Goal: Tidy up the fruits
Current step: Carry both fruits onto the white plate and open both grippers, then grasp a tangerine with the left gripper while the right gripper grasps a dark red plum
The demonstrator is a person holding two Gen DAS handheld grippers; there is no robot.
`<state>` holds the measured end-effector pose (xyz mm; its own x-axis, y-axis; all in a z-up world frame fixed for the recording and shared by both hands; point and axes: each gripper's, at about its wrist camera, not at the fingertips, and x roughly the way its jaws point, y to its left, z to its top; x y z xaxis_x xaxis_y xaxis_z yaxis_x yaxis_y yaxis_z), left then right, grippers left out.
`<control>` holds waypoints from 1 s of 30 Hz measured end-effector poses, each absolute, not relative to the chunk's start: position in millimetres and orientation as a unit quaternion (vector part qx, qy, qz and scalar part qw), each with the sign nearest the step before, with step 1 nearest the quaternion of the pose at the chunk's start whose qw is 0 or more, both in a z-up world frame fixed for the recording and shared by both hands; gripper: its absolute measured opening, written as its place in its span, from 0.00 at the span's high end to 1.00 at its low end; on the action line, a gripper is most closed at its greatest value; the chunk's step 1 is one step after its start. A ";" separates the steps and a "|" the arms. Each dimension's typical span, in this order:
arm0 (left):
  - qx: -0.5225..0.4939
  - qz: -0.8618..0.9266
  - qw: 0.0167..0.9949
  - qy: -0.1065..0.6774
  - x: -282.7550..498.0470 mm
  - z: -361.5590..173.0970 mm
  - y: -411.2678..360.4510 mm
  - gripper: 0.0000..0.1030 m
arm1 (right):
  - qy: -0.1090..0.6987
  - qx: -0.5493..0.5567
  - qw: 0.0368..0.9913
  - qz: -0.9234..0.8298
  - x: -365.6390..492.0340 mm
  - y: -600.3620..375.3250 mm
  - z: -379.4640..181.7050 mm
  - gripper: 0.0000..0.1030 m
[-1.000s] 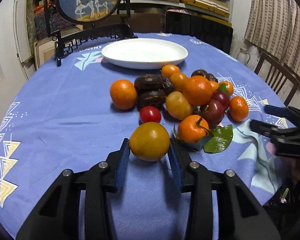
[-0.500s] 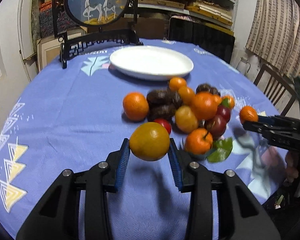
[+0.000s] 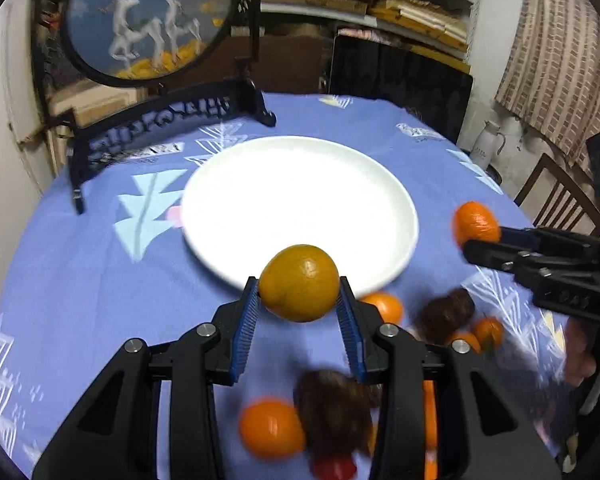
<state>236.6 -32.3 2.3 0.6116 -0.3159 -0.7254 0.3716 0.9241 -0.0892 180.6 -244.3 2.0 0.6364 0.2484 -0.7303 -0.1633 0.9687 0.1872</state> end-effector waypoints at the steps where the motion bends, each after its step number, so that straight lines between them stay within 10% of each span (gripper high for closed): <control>1: 0.037 -0.190 0.893 0.406 251.0 -3.7 -36.1 0.63 | 0.416 0.058 0.901 0.111 193.2 -243.6 -3.0 0.56; 7: 0.022 -0.177 0.878 0.444 291.9 -25.4 -37.4 0.51 | 0.406 0.070 0.906 0.097 228.6 -233.6 -13.0 0.38; 9: 0.014 -0.171 0.888 0.427 281.1 -18.9 -29.5 0.36 | 0.394 0.064 0.912 0.095 220.1 -234.2 -8.2 0.38; 18: 0.062 -0.184 0.903 0.384 166.6 -7.8 2.6 0.26 | 0.377 0.039 0.923 0.065 120.1 -257.2 -6.0 0.37; 24: 0.089 -0.165 0.895 0.404 134.9 -36.9 20.8 0.28 | 0.373 0.066 0.924 0.058 56.0 -279.1 -22.6 0.37; 30: 0.093 -0.174 0.887 0.417 138.4 -54.6 19.1 0.52 | 0.386 0.086 0.917 0.047 27.9 -288.9 -36.8 0.37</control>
